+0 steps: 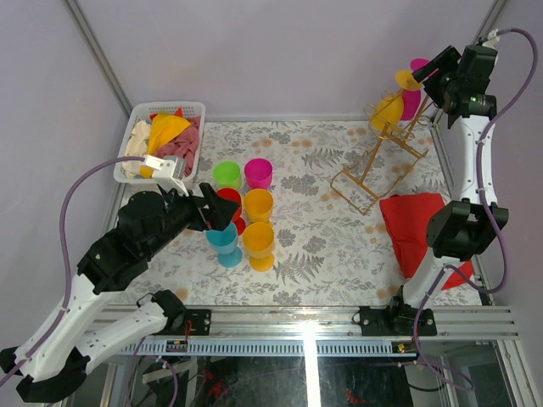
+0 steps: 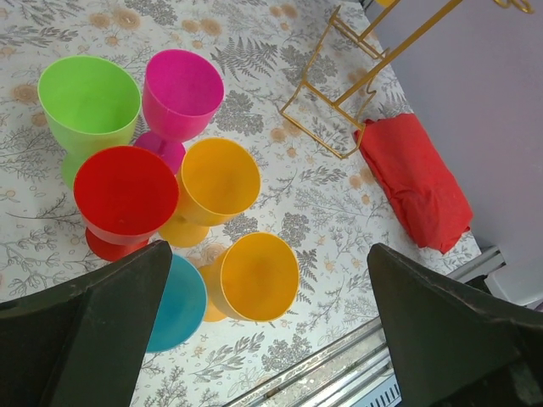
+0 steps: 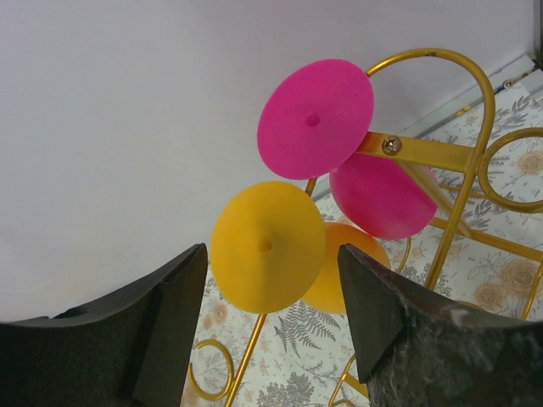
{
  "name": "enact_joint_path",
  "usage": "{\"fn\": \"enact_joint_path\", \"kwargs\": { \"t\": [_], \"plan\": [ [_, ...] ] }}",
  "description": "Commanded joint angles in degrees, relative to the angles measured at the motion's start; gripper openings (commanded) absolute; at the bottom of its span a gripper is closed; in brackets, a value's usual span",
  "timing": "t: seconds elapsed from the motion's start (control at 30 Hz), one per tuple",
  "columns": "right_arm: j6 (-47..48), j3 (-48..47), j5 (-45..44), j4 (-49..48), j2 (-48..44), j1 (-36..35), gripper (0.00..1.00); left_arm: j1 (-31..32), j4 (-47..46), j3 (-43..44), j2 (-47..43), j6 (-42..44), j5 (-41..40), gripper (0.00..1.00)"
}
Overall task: Take the wine glass off the wine glass rack
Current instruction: Pick up the wine glass from the wine rack.
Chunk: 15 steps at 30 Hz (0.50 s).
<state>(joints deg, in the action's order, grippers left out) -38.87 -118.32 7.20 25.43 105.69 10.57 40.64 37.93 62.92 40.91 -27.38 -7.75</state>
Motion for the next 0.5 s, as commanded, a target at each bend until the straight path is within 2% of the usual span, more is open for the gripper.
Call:
{"fn": "enact_joint_path", "kwargs": {
  "t": [0.0,0.1,0.47],
  "plan": [
    [-0.6,-3.4,1.6,0.3,1.0,0.4,0.64,-0.4,0.6,1.7,0.0,1.3,-0.4,1.0],
    [-1.4,-5.7,2.6,1.8,2.7,0.4,0.6,-0.4,0.7,1.8,0.2,1.4,-0.5,1.0],
    [-6.9,-2.3,5.9,-3.0,2.5,0.4,0.46,-0.4,1.6,1.4,0.2,1.1,-0.6,1.0]
  ]
}}
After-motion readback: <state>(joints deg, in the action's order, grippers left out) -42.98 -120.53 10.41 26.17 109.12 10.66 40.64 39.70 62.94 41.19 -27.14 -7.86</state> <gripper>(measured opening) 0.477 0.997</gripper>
